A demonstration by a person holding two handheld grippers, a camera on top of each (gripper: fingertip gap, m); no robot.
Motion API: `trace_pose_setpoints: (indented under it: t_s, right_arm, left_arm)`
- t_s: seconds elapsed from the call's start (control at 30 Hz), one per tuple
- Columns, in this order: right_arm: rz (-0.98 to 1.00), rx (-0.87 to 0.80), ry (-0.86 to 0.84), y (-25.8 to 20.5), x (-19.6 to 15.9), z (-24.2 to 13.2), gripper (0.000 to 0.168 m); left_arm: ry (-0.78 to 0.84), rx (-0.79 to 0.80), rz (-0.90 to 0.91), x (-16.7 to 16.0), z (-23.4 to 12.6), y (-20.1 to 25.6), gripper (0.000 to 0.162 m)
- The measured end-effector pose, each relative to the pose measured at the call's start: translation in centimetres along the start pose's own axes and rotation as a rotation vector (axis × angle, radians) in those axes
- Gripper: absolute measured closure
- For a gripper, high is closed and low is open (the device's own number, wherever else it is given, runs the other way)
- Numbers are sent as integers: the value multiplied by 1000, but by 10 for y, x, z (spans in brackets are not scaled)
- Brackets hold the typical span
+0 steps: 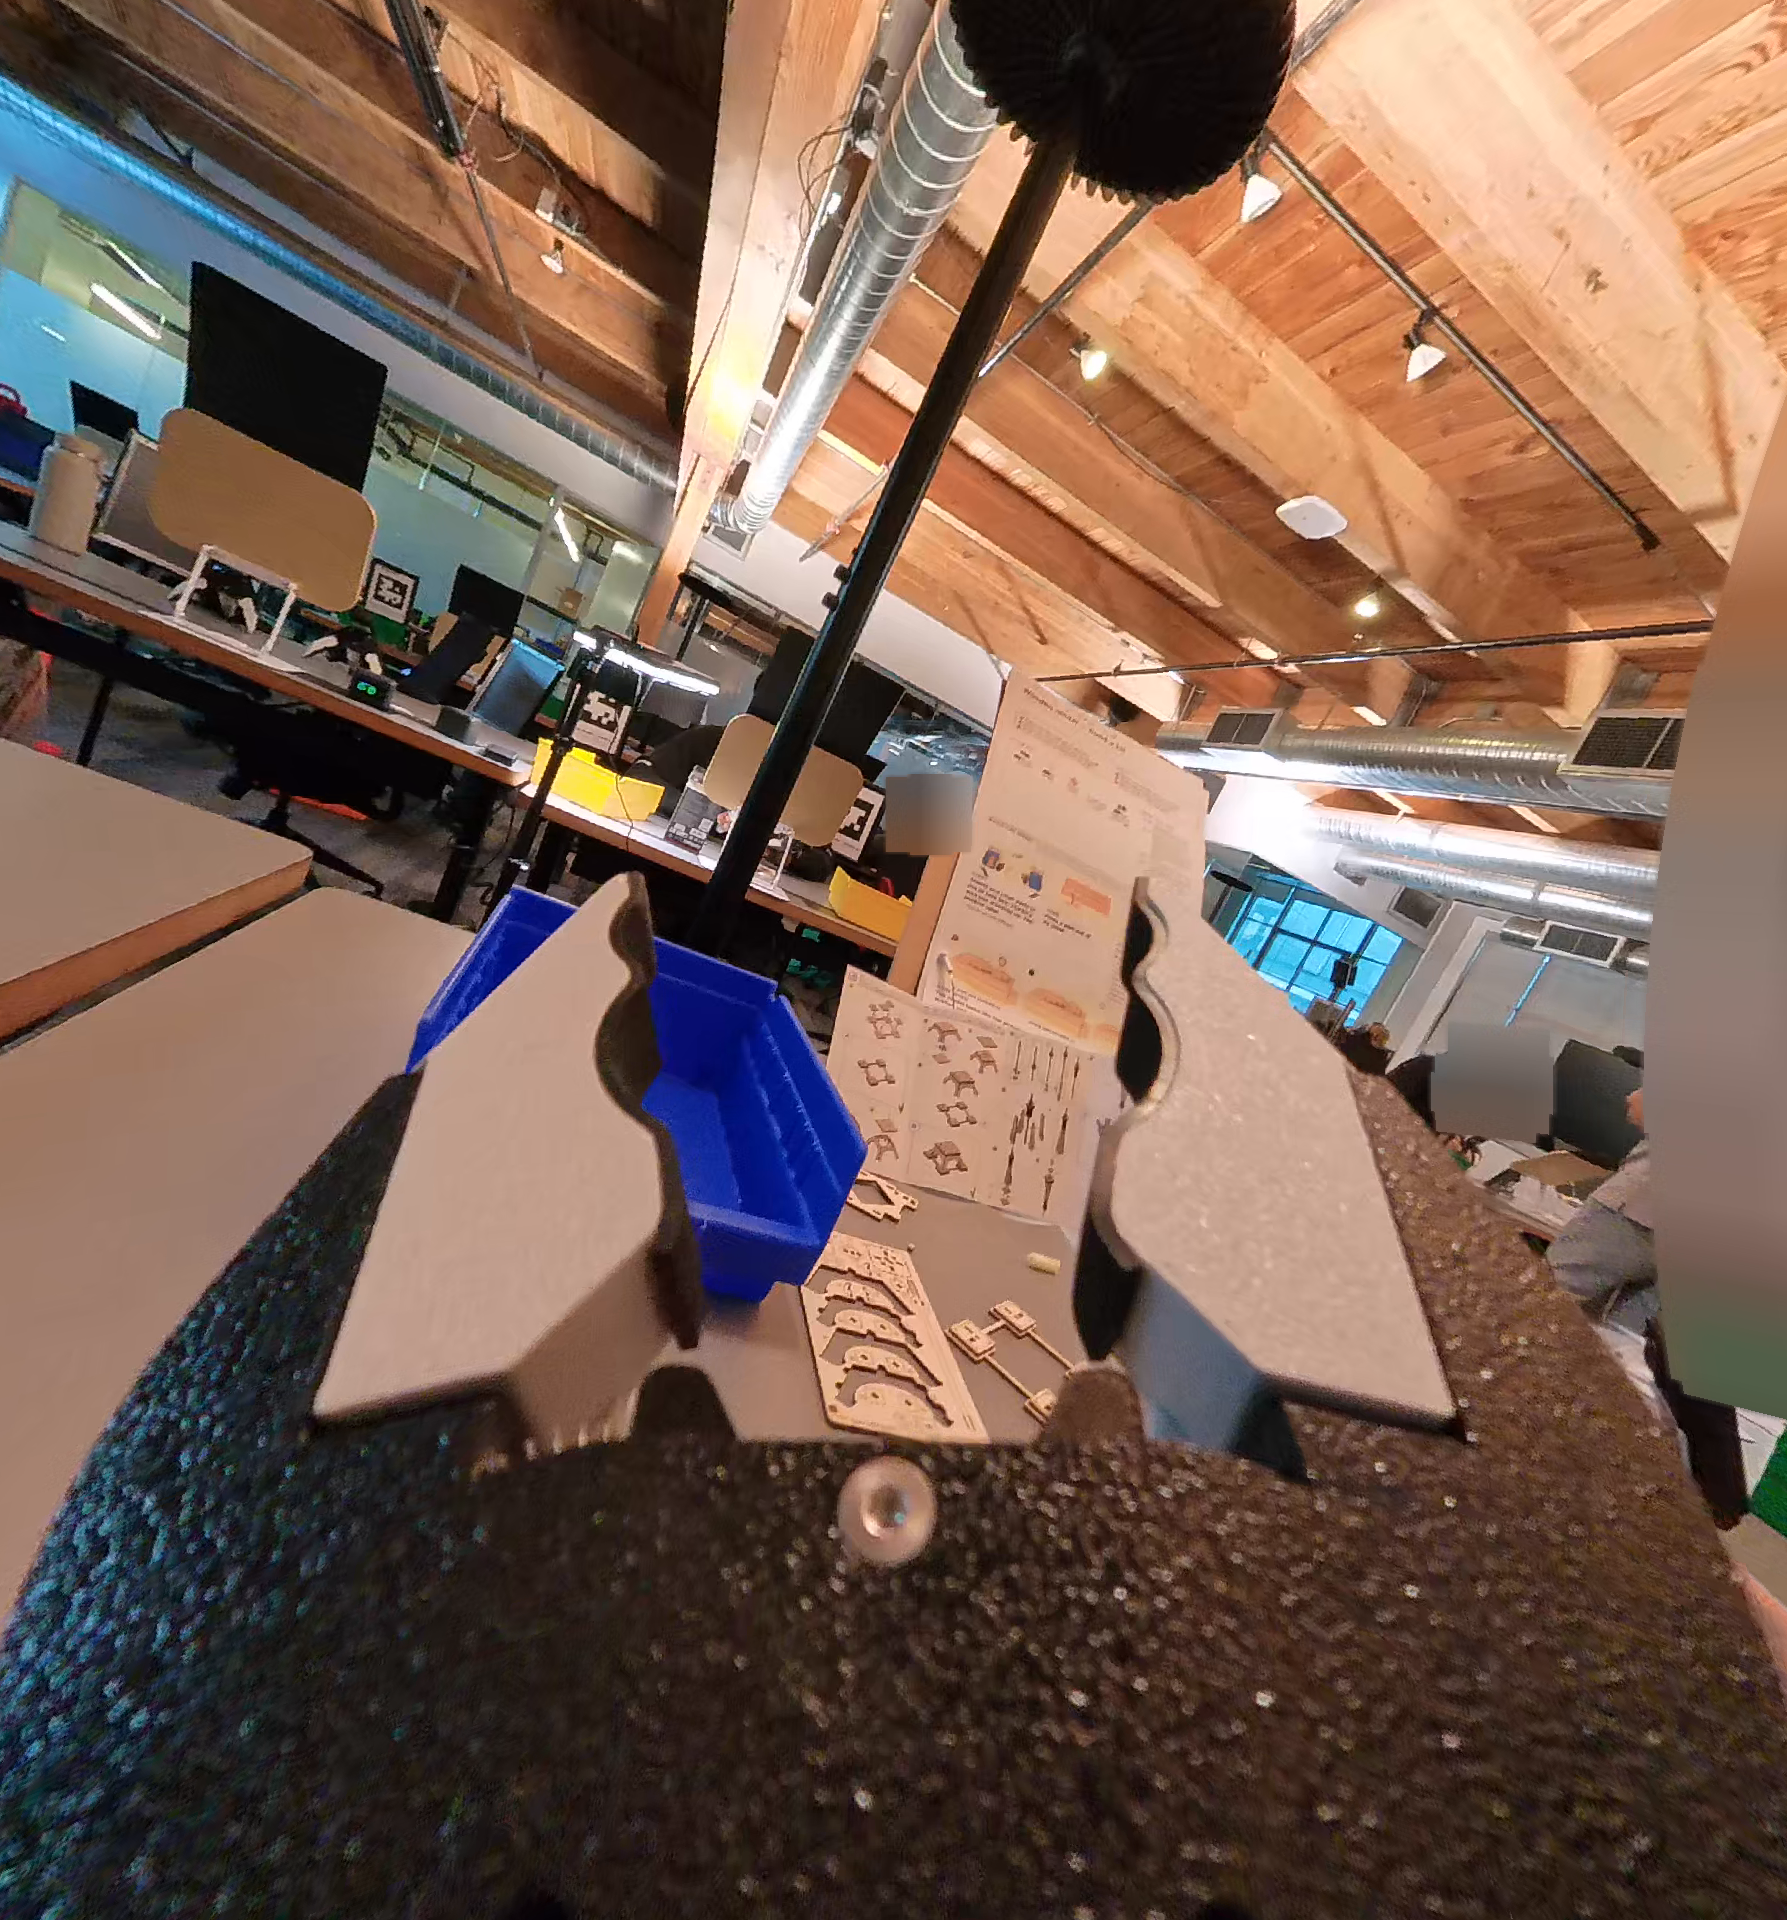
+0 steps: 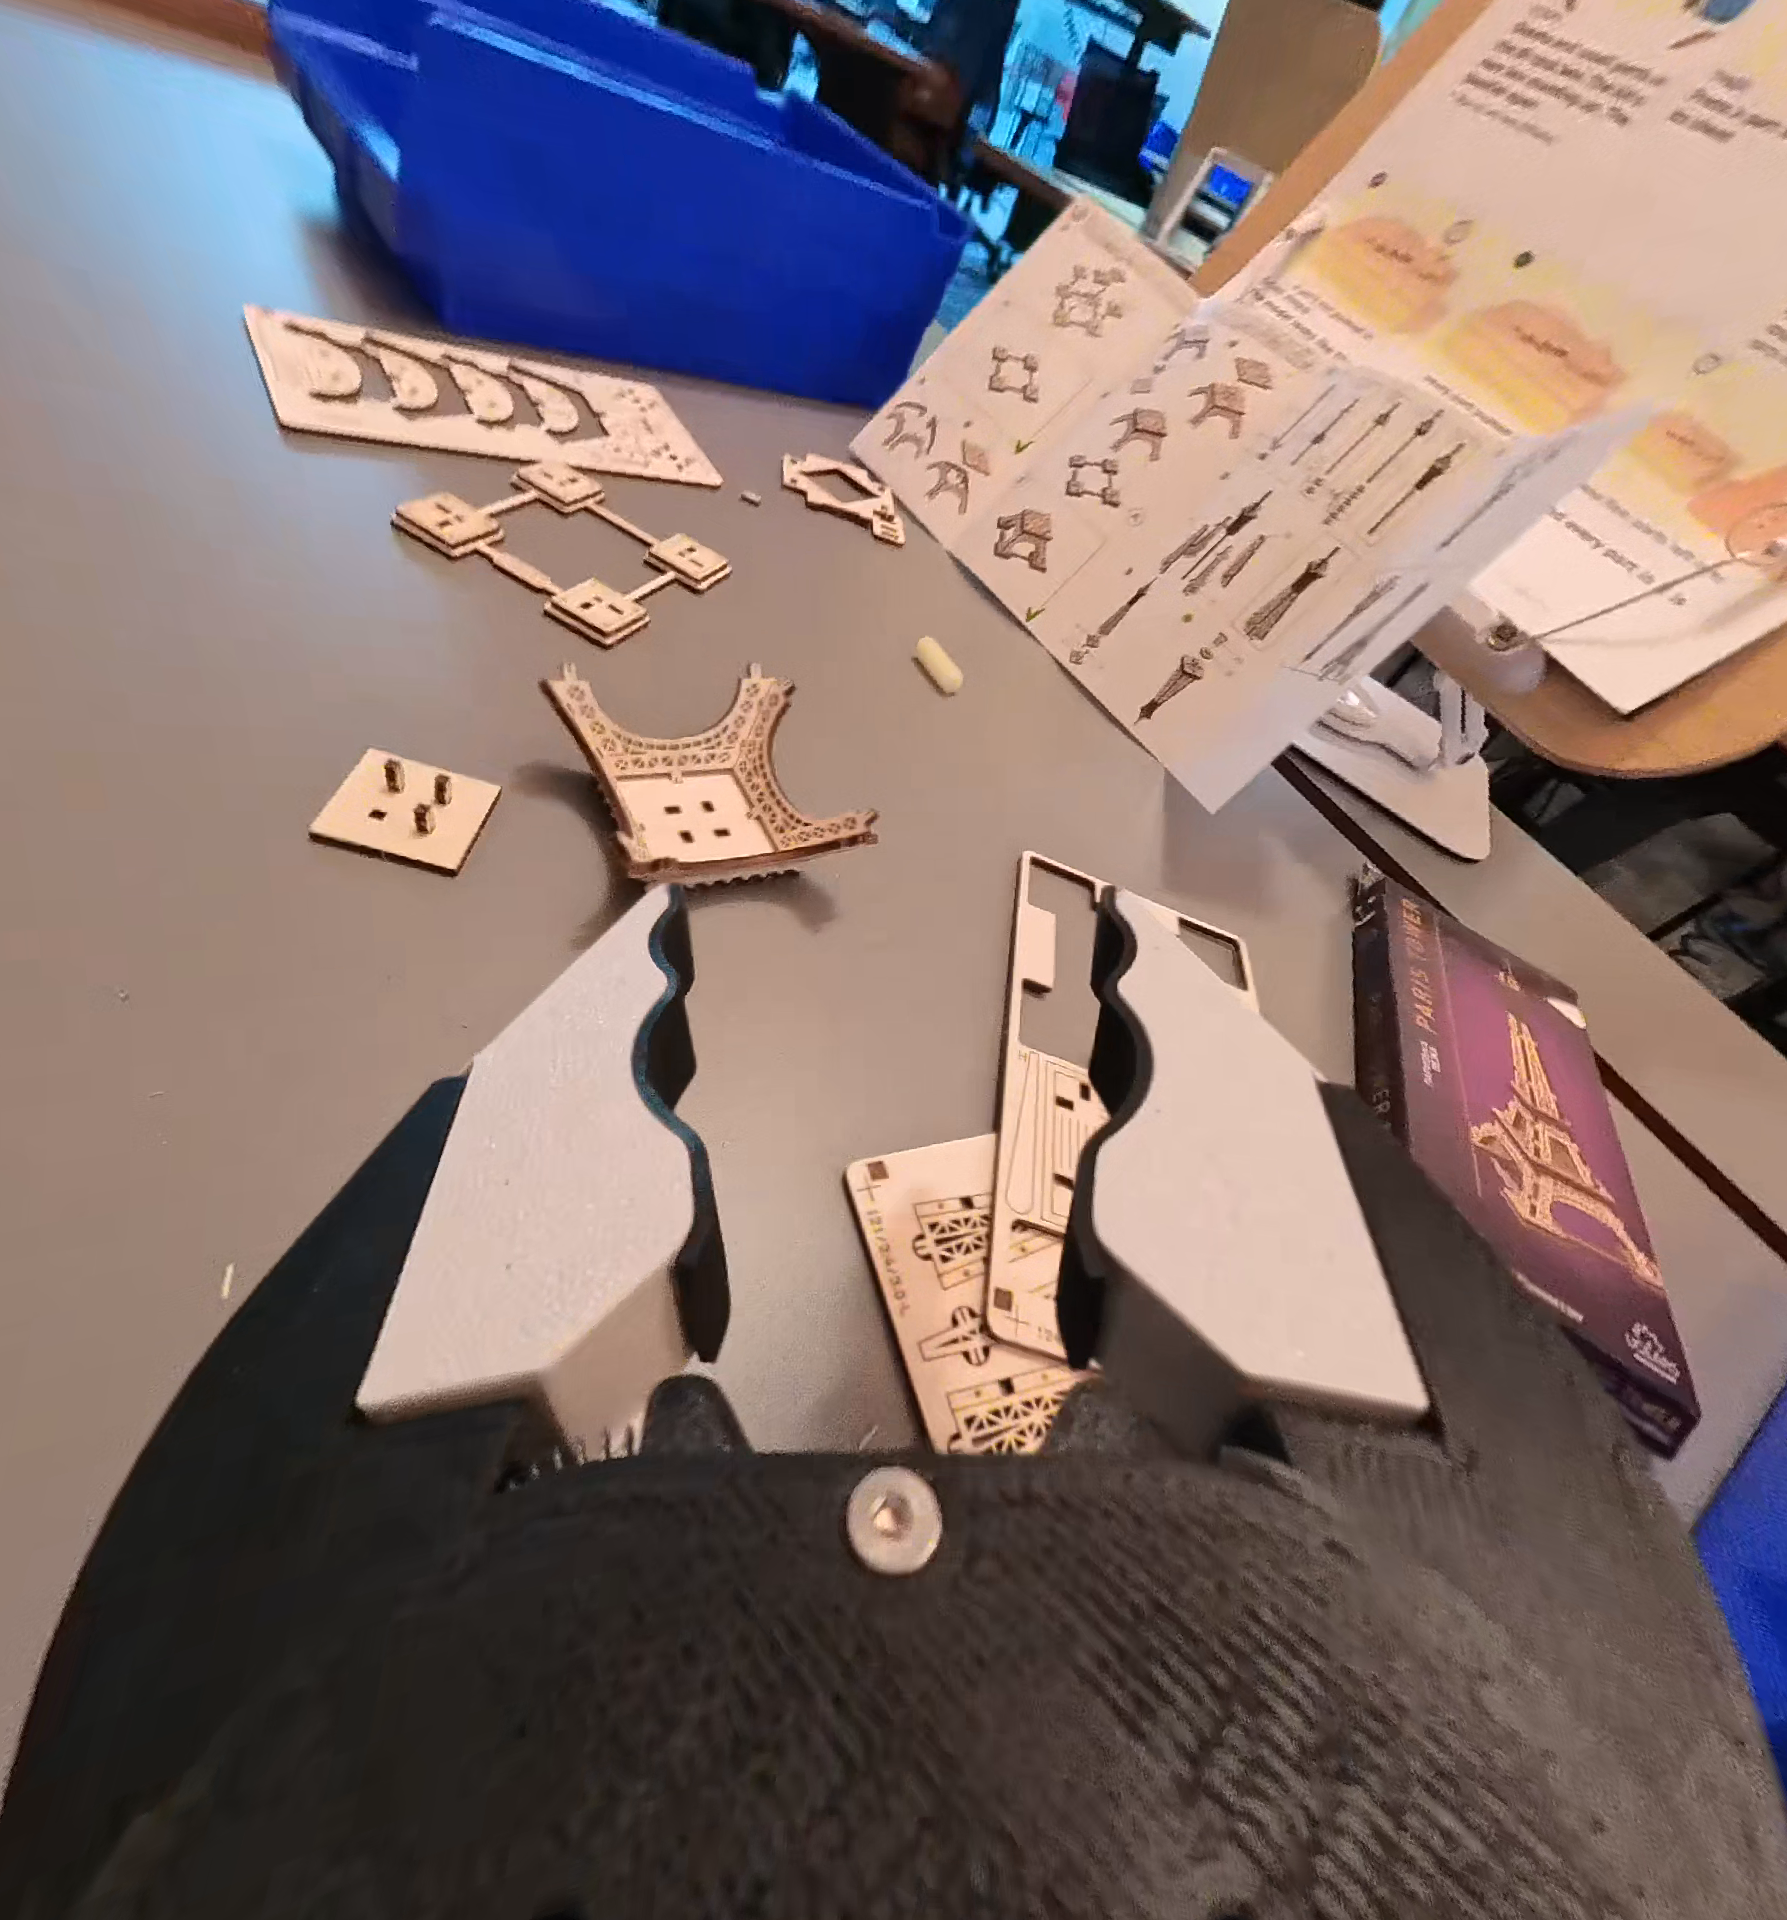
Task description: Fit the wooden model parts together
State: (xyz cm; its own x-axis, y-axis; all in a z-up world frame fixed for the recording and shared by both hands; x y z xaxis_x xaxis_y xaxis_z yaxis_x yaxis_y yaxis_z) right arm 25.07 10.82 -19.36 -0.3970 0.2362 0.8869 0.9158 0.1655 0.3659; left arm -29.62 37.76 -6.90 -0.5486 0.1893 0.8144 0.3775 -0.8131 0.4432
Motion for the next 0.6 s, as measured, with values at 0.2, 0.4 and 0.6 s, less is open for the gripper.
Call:
trace_pose_setpoints:
  t_s: [0.2, 0.4, 0.6]
  right_arm:
    - [-16, -14, -31, -6, 5, 12, 97]
    - [-23, -38, -38, -7, 5, 14, 102]
    - [-22, -61, -34, -4, -2, 5, 104]
  left_arm:
    - [-340, -93, 292, -52, 55, 35, 110]
    - [-1008, -138, 773, -185, 191, 83, 128]
    - [-1379, -131, 846, -290, 277, 54, 136]
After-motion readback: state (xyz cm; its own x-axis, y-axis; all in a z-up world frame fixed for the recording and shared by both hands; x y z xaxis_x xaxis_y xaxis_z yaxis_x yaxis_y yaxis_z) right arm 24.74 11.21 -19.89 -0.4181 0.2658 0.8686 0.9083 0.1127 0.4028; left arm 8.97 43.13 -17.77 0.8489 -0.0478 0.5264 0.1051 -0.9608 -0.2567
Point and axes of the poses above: each gripper's, where its closed fingertips meet, z out along the fingers, x out of its top, y = z × x across the jaws, the point moved 9 cm from there along -z, back along the fingers, and after that the axes turned 1 degree about -z, right-handed, at the moved point
